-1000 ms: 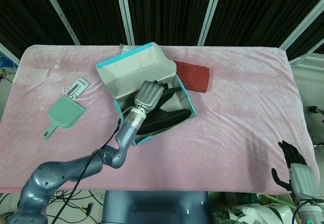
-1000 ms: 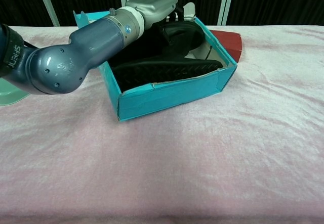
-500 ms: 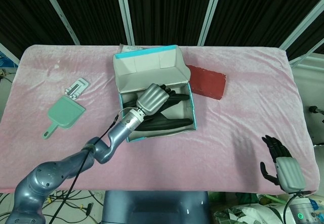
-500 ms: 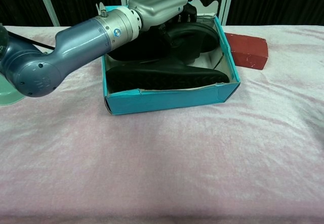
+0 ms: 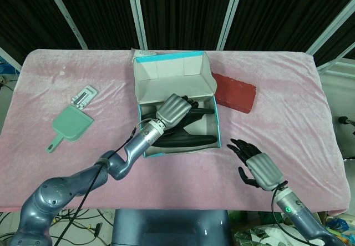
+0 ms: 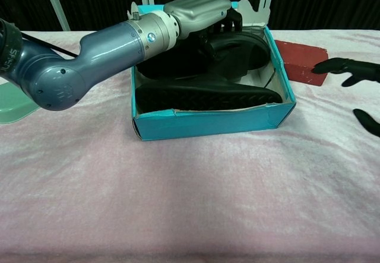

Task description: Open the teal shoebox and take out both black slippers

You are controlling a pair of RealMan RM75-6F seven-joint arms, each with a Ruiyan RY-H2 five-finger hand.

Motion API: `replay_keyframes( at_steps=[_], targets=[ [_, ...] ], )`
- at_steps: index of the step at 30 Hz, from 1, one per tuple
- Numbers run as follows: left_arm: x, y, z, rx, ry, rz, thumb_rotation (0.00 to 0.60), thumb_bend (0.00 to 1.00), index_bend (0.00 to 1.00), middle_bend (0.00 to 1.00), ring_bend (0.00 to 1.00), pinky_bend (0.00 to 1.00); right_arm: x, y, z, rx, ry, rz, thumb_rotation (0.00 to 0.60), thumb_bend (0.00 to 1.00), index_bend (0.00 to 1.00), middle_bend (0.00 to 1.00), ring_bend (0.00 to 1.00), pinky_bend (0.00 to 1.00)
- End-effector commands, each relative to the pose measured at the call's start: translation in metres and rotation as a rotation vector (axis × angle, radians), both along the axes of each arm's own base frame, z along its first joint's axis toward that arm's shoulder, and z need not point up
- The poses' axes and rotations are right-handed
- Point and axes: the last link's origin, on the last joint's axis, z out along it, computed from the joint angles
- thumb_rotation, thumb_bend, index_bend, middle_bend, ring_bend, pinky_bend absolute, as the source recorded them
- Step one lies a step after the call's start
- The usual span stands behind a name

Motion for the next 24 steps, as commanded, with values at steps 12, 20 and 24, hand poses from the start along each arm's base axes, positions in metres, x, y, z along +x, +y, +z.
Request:
replay_keyframes(
  at_steps=[12, 20, 24],
  targets=[
    [0.003, -0.001, -0.01, -0.045, -0.011, 0.041, 0.6, 0.51, 0.38, 0.5, 0.41, 0.68, 0.023, -0.012, -0.029, 0.031, 0.075, 0.063, 0.6, 0.61, 0.1, 0.0, 0.0, 0.14],
    [0.007, -0.001, -0.014, -0.078, -0.045, 0.077, 0.6, 0.51, 0.37, 0.5, 0.41, 0.69, 0.028, -0.016, -0.037, 0.043, 0.104, 0.074, 0.6, 0.61, 0.1, 0.0, 0.0, 0.14],
    [0.007, 0.0, -0.015, -0.104, -0.071, 0.108, 0.6, 0.51, 0.37, 0.5, 0.41, 0.69, 0.027, -0.019, -0.042, 0.042, 0.136, 0.077, 0.6, 0.61, 0.11, 0.0, 0.0, 0.14]
  ],
)
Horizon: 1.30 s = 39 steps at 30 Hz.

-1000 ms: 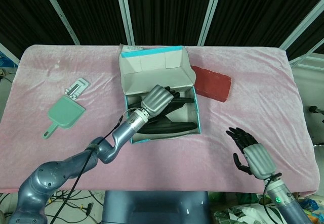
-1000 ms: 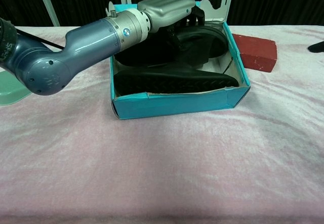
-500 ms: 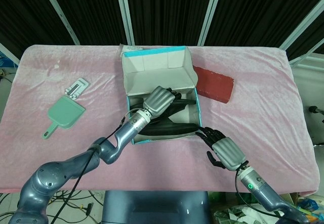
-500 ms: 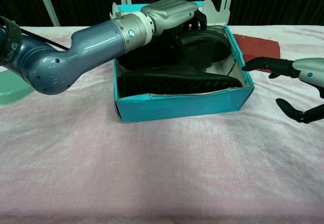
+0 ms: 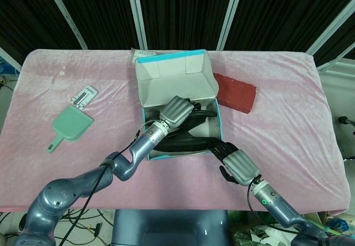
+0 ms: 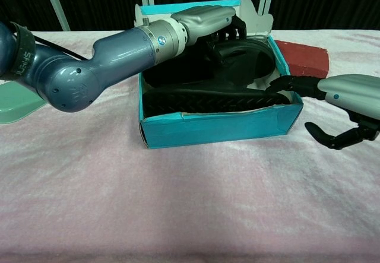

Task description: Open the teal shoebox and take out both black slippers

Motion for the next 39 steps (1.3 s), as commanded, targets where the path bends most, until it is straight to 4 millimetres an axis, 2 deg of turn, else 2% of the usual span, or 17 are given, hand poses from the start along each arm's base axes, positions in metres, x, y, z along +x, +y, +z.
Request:
replay_keyframes(
  at_steps=[1, 7, 19, 25, 39],
  targets=[
    [0.001, 0.0, -0.001, -0.017, -0.017, 0.021, 0.6, 0.51, 0.37, 0.5, 0.41, 0.69, 0.0, -0.002, -0.004, -0.002, 0.019, 0.002, 0.6, 0.61, 0.11, 0.0, 0.0, 0.14],
    [0.001, 0.0, -0.003, -0.051, -0.052, 0.059, 0.6, 0.51, 0.37, 0.5, 0.41, 0.69, 0.001, -0.003, -0.006, -0.015, 0.044, 0.016, 0.6, 0.61, 0.12, 0.0, 0.0, 0.14],
    [0.008, 0.0, 0.001, -0.25, -0.304, 0.245, 0.6, 0.51, 0.38, 0.51, 0.41, 0.69, 0.001, -0.003, -0.015, -0.004, 0.125, 0.025, 0.6, 0.61, 0.21, 0.06, 0.0, 0.14],
    [0.009, 0.002, 0.005, -0.317, -0.388, 0.307, 0.6, 0.51, 0.39, 0.52, 0.41, 0.69, 0.003, -0.004, -0.015, 0.001, 0.132, 0.022, 0.6, 0.61, 0.21, 0.07, 0.0, 0.14],
    [-0.005, -0.001, 0.025, -0.406, -0.397, 0.306, 0.6, 0.52, 0.39, 0.52, 0.41, 0.68, 0.005, -0.008, -0.014, 0.001, 0.123, -0.005, 0.6, 0.61, 0.21, 0.07, 0.0, 0.14]
  ],
)
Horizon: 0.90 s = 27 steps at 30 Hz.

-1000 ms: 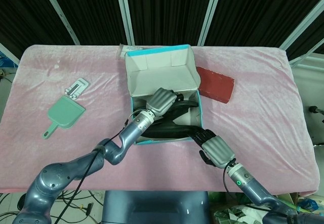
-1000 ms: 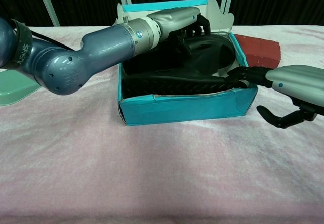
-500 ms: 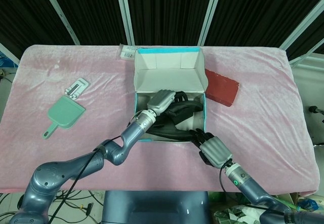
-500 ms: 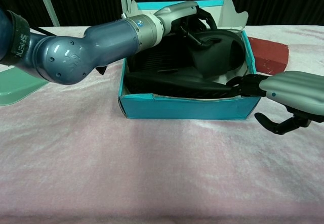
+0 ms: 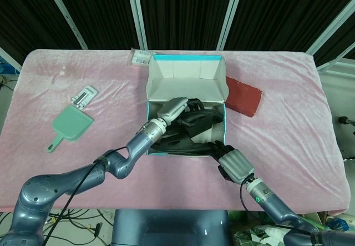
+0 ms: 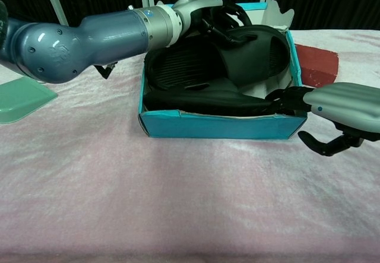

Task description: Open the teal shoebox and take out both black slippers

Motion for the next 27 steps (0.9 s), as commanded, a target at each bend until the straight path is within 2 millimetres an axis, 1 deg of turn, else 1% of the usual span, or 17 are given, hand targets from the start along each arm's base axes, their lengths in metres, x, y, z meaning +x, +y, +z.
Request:
replay_keyframes(
  at_steps=[1, 4, 9, 15, 18, 20, 23, 27],
  targets=[
    [-0.008, -0.002, 0.003, -0.025, 0.028, -0.012, 0.6, 0.52, 0.39, 0.52, 0.41, 0.68, 0.0, -0.001, 0.001, -0.001, -0.004, -0.004, 0.6, 0.61, 0.21, 0.07, 0.0, 0.14],
    [-0.014, -0.003, 0.005, -0.017, 0.063, -0.038, 0.6, 0.52, 0.39, 0.52, 0.41, 0.67, 0.0, -0.002, 0.001, -0.003, -0.002, -0.009, 0.6, 0.61, 0.21, 0.07, 0.0, 0.14],
    [-0.018, -0.005, 0.008, 0.009, 0.047, -0.057, 0.6, 0.52, 0.4, 0.52, 0.41, 0.67, -0.002, -0.004, 0.001, -0.001, -0.001, -0.021, 0.6, 0.61, 0.21, 0.07, 0.0, 0.14],
    [-0.026, 0.002, 0.013, 0.096, 0.143, -0.131, 0.6, 0.52, 0.4, 0.52, 0.41, 0.66, -0.004, -0.008, 0.003, -0.014, 0.0, -0.034, 0.6, 0.61, 0.21, 0.07, 0.0, 0.14],
    [-0.027, 0.002, 0.013, 0.111, 0.153, -0.14, 0.6, 0.52, 0.4, 0.52, 0.4, 0.65, -0.006, -0.009, 0.005, -0.02, 0.002, -0.041, 0.6, 0.61, 0.21, 0.07, 0.0, 0.14],
    [-0.027, 0.002, 0.013, 0.093, 0.139, -0.128, 0.6, 0.52, 0.4, 0.52, 0.4, 0.64, -0.006, -0.01, 0.005, -0.022, 0.003, -0.042, 0.6, 0.61, 0.21, 0.07, 0.0, 0.14],
    [-0.024, 0.0, 0.015, 0.03, 0.071, -0.077, 0.6, 0.52, 0.4, 0.52, 0.4, 0.63, -0.007, -0.01, 0.005, -0.023, 0.003, -0.046, 0.6, 0.61, 0.21, 0.07, 0.0, 0.14],
    [-0.022, 0.001, 0.018, 0.024, 0.036, -0.07, 0.6, 0.52, 0.4, 0.52, 0.4, 0.63, -0.008, -0.011, 0.005, -0.025, 0.005, -0.051, 0.6, 0.61, 0.21, 0.07, 0.0, 0.14]
  ],
)
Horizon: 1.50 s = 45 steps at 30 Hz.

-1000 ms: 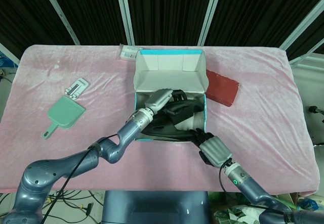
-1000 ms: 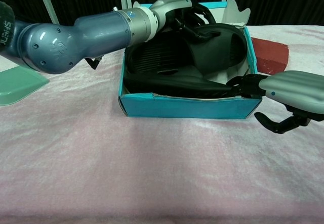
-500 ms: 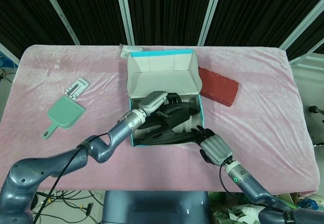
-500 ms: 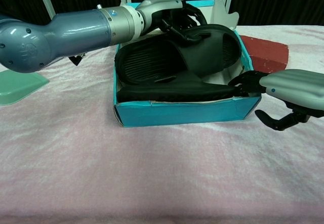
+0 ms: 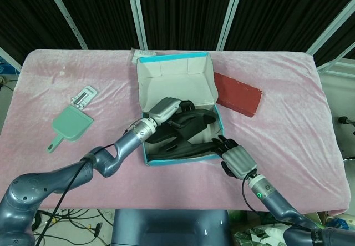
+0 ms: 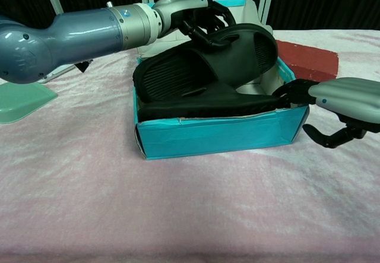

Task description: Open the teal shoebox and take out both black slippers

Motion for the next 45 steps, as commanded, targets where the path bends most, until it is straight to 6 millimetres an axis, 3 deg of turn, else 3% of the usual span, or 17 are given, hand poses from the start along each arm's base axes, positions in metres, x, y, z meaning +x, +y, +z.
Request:
replay_keyframes(
  at_steps=[1, 15, 24, 33, 34, 36, 39, 45],
  targets=[
    [0.004, 0.001, 0.006, 0.003, -0.056, 0.002, 0.6, 0.52, 0.4, 0.52, 0.4, 0.63, -0.001, 0.0, 0.0, 0.001, 0.002, -0.006, 0.6, 0.61, 0.21, 0.07, 0.0, 0.14],
    [-0.007, 0.004, 0.025, 0.188, -0.138, -0.046, 0.6, 0.53, 0.41, 0.53, 0.4, 0.63, -0.004, 0.0, -0.002, 0.007, 0.005, -0.029, 0.6, 0.61, 0.21, 0.07, 0.0, 0.14],
    [-0.016, -0.007, 0.064, 0.344, -0.304, -0.032, 0.6, 0.53, 0.42, 0.54, 0.4, 0.63, -0.002, -0.001, -0.003, 0.003, -0.014, -0.029, 0.6, 0.61, 0.21, 0.07, 0.0, 0.14],
    [-0.028, -0.017, 0.083, 0.402, -0.441, 0.014, 0.6, 0.54, 0.41, 0.54, 0.4, 0.63, 0.002, -0.002, -0.006, 0.01, -0.028, -0.02, 0.6, 0.61, 0.21, 0.07, 0.0, 0.14],
    [-0.031, -0.018, 0.085, 0.411, -0.445, 0.018, 0.6, 0.54, 0.41, 0.54, 0.4, 0.63, 0.002, -0.003, -0.006, 0.008, -0.031, -0.019, 0.6, 0.61, 0.21, 0.07, 0.0, 0.14],
    [-0.056, -0.021, 0.104, 0.443, -0.39, 0.071, 0.6, 0.54, 0.41, 0.54, 0.4, 0.63, 0.003, -0.003, -0.004, -0.003, -0.05, -0.018, 0.6, 0.6, 0.2, 0.06, 0.0, 0.14],
    [-0.082, -0.027, 0.128, 0.51, -0.294, 0.134, 0.6, 0.54, 0.41, 0.54, 0.4, 0.63, 0.004, -0.003, -0.001, -0.013, -0.065, -0.012, 0.6, 0.51, 0.16, 0.05, 0.0, 0.14],
    [-0.127, -0.041, 0.157, 0.563, -0.142, 0.267, 0.6, 0.53, 0.41, 0.54, 0.4, 0.63, 0.008, -0.003, 0.005, -0.027, -0.096, -0.003, 0.6, 0.4, 0.07, 0.01, 0.0, 0.14]
  ],
)
